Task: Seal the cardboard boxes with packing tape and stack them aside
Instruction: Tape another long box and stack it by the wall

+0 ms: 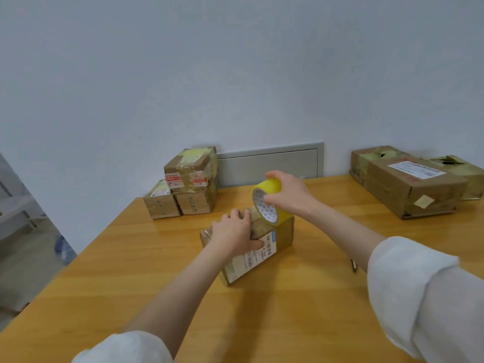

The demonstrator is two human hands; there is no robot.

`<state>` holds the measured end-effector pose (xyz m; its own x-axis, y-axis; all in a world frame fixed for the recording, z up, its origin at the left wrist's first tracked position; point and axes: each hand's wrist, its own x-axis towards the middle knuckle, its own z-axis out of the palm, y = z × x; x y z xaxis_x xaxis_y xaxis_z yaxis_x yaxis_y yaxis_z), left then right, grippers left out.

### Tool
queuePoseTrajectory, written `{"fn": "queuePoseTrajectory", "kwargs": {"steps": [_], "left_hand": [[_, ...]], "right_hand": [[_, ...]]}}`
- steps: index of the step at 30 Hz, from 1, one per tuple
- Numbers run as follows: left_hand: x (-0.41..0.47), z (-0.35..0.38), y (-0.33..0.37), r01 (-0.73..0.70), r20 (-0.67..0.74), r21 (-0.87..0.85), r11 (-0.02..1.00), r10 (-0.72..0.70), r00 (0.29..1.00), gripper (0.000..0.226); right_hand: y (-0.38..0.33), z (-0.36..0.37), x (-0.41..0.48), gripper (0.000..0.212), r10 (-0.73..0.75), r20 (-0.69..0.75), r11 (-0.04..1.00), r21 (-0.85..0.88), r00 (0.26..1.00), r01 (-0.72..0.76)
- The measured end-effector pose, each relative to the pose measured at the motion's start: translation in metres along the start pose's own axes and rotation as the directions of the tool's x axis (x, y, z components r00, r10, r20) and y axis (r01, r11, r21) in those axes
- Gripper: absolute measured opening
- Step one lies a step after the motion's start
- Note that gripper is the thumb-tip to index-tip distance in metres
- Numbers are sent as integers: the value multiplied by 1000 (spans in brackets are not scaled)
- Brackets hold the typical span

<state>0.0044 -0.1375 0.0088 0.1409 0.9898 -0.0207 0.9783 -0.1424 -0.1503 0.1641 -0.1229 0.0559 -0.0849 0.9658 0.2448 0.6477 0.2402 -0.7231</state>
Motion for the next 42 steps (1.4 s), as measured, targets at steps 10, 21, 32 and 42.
{"fn": "queuePoseTrajectory", "kwargs": {"steps": [10, 21, 32, 42], "left_hand": [[11, -1, -8, -8, 91, -47, 999, 12, 996, 89], [11, -2, -9, -50, 92, -49, 998, 54, 994, 90], [7, -6, -9, -6, 147, -167, 986, 31, 989, 100], [29, -4, 20, -293, 32, -137, 946, 300, 954, 69]], "right_hand": [[6, -18, -20, 28, 96, 168, 995, -30, 981, -92], [37, -6, -54, 51, 53, 151, 947, -323, 987, -2], [51, 2, -69, 47, -37, -8, 859, -511, 999, 28], [64, 12, -59, 40, 109, 40, 912, -401, 993, -84]]}}
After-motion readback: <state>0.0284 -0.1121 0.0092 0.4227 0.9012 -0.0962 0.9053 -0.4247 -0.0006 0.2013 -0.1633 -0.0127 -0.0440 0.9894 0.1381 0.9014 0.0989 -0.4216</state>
